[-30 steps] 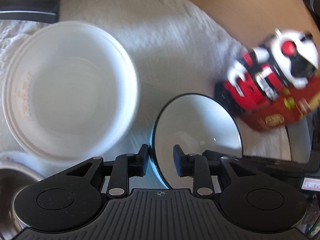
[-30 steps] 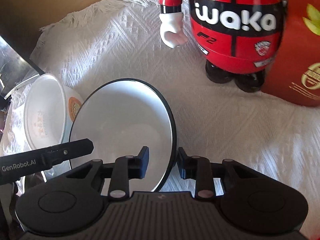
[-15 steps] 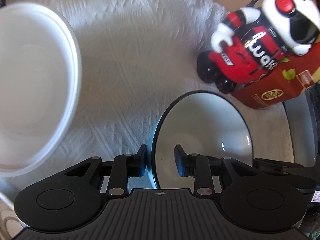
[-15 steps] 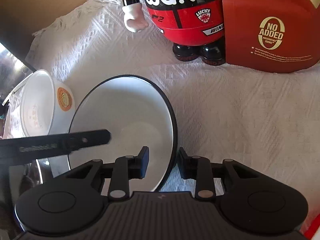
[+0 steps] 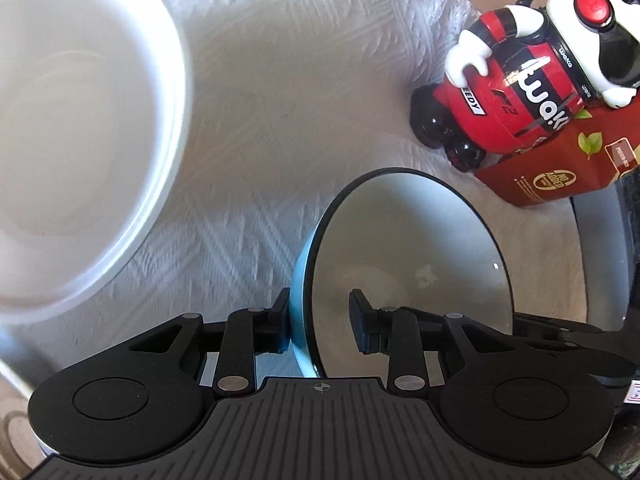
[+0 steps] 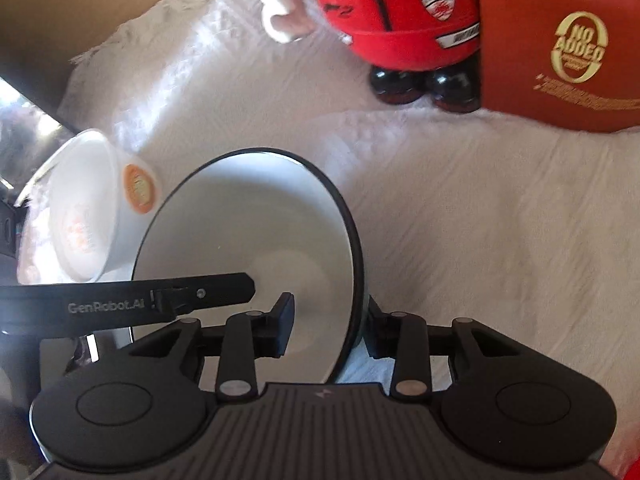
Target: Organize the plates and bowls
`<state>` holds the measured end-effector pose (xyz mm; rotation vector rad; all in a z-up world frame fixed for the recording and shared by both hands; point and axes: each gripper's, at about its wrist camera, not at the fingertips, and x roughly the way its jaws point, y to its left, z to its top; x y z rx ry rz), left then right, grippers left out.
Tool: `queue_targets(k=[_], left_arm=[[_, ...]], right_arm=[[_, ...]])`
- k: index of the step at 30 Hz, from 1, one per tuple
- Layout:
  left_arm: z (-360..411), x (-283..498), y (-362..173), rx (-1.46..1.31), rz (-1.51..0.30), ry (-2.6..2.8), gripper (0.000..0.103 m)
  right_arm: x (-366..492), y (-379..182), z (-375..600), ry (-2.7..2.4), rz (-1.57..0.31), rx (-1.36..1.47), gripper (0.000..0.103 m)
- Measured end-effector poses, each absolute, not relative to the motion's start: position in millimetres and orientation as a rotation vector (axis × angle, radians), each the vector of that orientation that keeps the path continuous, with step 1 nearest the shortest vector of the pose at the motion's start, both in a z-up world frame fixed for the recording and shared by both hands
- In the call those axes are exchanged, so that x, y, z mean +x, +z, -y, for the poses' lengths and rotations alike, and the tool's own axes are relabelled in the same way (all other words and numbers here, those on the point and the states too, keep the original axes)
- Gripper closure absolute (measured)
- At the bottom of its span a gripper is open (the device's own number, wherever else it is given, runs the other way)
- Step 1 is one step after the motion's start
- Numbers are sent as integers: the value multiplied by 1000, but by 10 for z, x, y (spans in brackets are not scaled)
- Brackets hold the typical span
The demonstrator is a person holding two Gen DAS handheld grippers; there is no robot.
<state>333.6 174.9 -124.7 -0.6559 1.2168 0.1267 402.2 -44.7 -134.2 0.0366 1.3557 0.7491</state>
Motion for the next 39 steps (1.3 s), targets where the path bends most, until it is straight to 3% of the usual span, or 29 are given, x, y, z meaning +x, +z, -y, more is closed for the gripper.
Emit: queue_targets(k=[15, 29, 39], left_arm=[[-1726, 3375, -1309, -642, -1223, 137, 74], [-1721, 3395, -1276, -637, -1196, 141, 70], [-1696, 3271, -583, -593, -1067, 109, 70]], right_arm=[[4059, -1388, 415, 737, -1348, 28, 67], [4011, -1331, 393, 726, -1290, 7, 66], [3913, -757, 498, 749, -1173, 60, 67]])
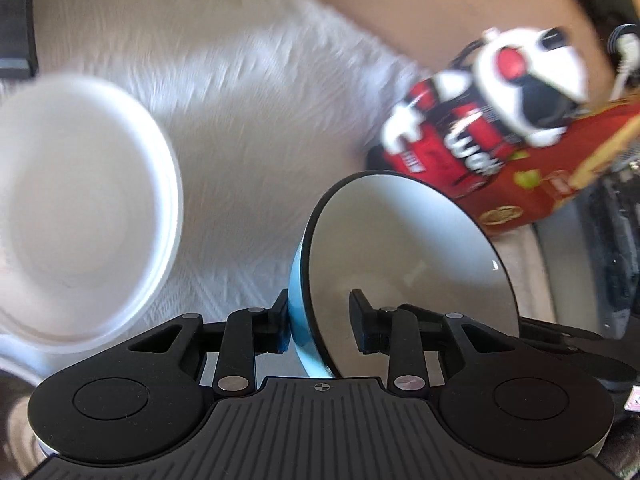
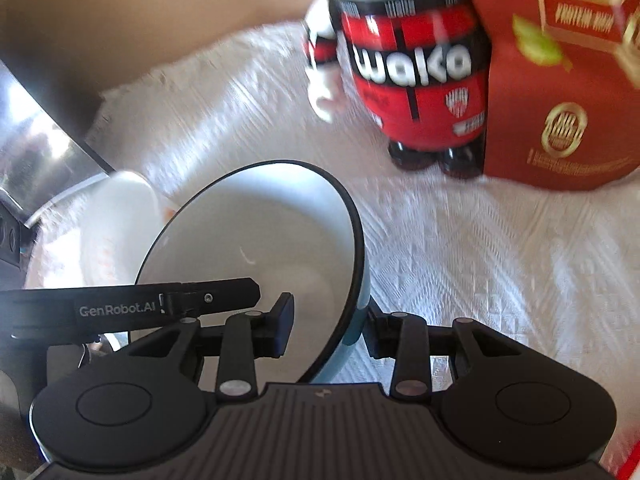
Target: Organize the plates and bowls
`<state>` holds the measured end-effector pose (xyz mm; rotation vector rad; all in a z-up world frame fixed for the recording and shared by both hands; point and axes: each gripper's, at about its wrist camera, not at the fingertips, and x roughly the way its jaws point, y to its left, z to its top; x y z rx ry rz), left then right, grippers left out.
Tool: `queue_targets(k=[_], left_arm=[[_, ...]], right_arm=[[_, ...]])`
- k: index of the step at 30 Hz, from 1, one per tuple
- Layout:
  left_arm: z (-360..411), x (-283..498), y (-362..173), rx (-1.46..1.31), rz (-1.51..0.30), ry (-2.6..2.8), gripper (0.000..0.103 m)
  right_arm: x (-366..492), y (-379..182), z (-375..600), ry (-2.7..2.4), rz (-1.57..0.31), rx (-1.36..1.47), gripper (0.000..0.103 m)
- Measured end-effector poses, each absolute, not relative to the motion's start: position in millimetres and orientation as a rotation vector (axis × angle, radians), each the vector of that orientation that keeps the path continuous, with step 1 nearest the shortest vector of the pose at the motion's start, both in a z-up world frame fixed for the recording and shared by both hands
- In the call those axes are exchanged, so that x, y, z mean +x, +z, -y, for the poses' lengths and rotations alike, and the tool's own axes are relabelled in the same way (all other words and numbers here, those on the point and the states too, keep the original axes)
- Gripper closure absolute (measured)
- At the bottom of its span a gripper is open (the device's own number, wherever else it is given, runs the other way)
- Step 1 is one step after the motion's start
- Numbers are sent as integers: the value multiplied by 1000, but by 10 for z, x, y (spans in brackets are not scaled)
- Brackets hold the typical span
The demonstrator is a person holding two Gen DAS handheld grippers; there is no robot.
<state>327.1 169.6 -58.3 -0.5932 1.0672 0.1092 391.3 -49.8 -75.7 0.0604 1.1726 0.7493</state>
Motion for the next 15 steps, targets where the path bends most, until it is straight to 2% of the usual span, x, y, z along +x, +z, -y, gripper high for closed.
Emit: queue_targets(k=[8, 15], left_arm=[[-1453, 2802, -149, -560, -1104, 32, 70], [-1231, 2269, -360, -523, -1176, -23, 70]], right_arm=[[3536, -279, 724, 810, -1149, 25, 66], [3050, -384, 868, 833, -1206, -30, 66]])
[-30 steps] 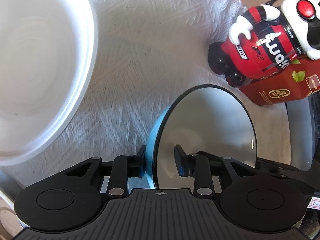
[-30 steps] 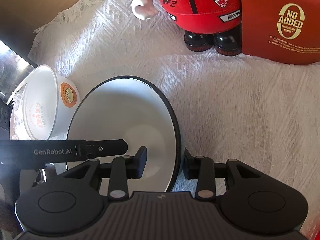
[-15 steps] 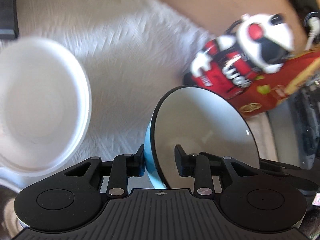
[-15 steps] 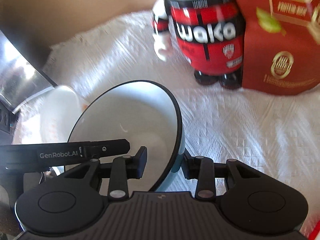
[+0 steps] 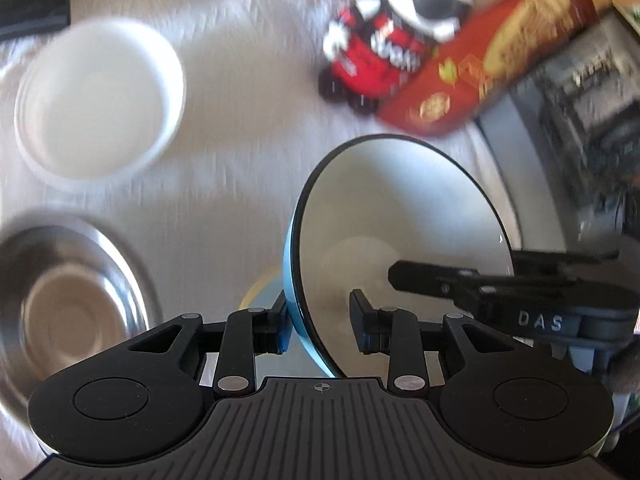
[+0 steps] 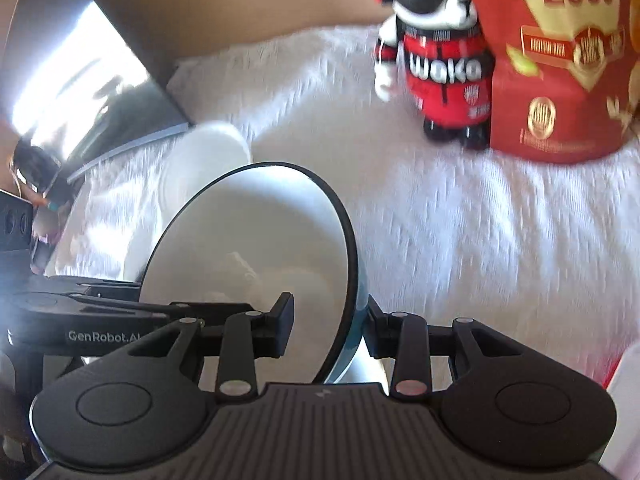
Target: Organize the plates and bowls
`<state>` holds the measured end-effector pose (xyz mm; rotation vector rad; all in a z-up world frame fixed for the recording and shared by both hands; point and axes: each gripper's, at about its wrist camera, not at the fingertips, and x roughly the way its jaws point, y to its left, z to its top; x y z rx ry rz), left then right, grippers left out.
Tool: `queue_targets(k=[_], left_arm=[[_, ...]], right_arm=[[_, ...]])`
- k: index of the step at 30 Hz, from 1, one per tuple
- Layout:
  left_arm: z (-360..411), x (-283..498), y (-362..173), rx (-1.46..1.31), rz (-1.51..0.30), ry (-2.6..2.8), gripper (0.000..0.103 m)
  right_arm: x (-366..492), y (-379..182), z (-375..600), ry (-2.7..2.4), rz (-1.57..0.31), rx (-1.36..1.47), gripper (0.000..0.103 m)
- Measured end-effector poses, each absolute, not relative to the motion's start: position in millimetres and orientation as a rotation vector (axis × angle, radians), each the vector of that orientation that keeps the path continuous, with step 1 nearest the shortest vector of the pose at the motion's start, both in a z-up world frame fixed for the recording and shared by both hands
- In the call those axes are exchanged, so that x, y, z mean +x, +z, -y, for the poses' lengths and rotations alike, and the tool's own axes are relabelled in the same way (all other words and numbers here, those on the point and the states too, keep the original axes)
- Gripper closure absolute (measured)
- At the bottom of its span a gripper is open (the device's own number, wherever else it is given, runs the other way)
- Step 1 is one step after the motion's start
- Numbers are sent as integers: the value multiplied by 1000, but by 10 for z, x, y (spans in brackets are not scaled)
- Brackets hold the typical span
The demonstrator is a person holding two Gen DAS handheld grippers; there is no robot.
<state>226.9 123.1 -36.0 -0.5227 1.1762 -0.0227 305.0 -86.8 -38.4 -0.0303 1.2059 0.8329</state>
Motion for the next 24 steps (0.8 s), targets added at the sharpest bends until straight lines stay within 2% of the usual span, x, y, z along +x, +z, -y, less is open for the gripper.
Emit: queue_targets(k=[6, 12, 17, 24], left_arm=[[-1134, 2014, -656, -495, -1251, -33, 70], [-1125, 1913, -757, -460, -1244, -14, 72], [-1167, 1899, -731, -463, -1231, -9, 75], [-1246, 1891, -700, -486, -1223, -8, 73]], right_arm=[[2757, -721, 935, 807, -1294, -39, 66], [2603, -994, 887, 769, -1314, -66, 67], [2569, -1013, 881, 765, -1287, -89, 67], [2597, -936, 919, 757, -1263, -96, 67]])
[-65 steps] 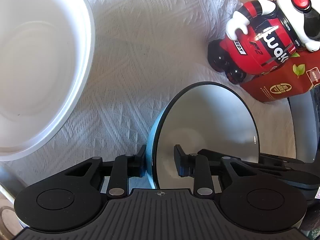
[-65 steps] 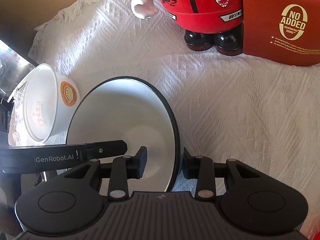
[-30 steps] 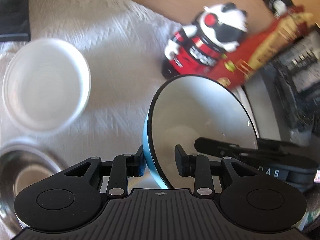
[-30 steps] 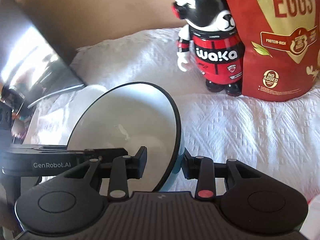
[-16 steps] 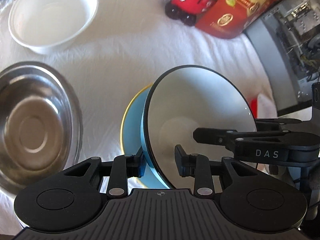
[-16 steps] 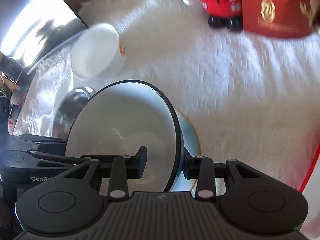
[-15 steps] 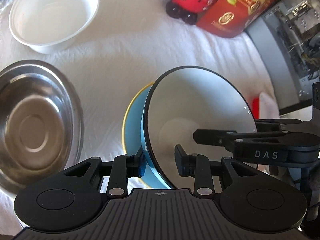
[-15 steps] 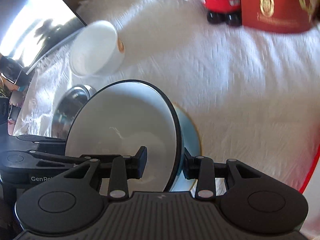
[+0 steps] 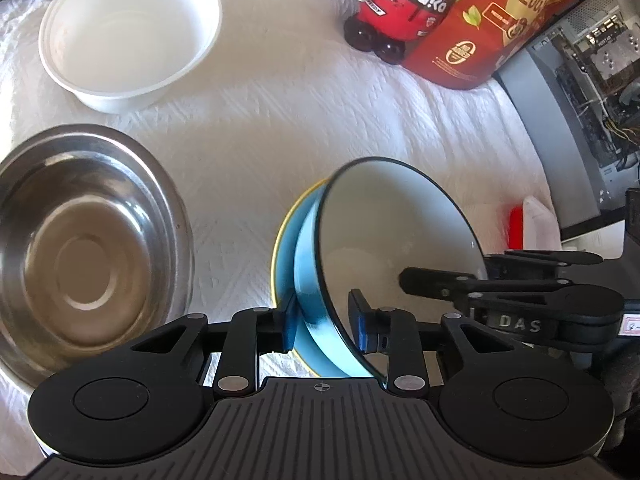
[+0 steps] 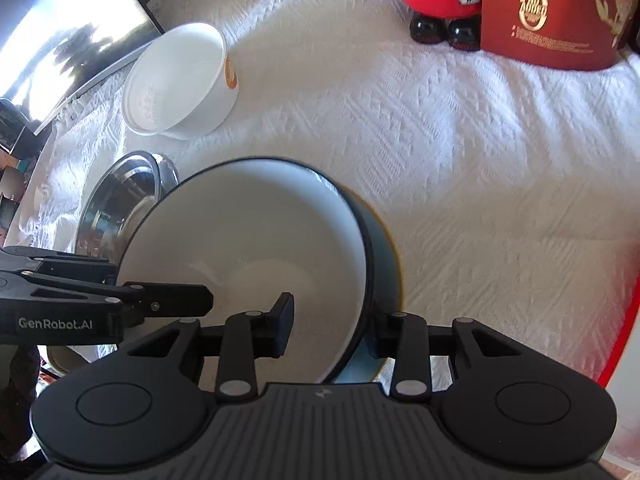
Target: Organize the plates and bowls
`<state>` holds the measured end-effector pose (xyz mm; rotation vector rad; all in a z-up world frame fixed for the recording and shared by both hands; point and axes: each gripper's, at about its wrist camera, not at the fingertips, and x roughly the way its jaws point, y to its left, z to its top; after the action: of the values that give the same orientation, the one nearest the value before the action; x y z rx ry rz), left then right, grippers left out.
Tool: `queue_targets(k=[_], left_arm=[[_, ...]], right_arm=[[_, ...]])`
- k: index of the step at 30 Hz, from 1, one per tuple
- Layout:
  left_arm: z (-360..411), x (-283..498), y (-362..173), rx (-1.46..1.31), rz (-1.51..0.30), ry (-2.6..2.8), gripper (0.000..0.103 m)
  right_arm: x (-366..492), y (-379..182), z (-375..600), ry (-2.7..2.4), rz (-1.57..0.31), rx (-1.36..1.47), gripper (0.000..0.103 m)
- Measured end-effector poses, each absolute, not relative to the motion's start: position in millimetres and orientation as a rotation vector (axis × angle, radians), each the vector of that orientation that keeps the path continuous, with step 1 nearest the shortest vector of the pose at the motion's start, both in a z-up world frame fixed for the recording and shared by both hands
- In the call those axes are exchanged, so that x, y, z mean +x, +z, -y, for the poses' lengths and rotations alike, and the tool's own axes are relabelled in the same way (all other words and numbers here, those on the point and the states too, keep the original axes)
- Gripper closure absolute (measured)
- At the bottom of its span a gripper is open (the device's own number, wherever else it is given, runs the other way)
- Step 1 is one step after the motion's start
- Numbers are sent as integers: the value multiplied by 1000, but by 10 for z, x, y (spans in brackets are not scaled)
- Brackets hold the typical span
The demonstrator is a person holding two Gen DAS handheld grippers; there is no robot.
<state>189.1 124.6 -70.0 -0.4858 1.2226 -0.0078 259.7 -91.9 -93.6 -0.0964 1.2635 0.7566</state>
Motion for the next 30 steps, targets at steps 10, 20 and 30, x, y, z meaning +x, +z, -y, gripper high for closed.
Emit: queue_targets(k=[10, 20, 30], left_arm=[[-1290, 1899, -531, -460, -1197, 3, 78], [-1399, 1886, -427, -491, -1152, 34, 79], [-1467, 1952, -333, -484, -1125, 48, 80]], right_arm=[[2622, -832, 977, 737, -1224, -85, 67], [2622, -653, 967, 720, -1119, -138, 67], [2776, -391, 749, 746, -1065, -197, 67]])
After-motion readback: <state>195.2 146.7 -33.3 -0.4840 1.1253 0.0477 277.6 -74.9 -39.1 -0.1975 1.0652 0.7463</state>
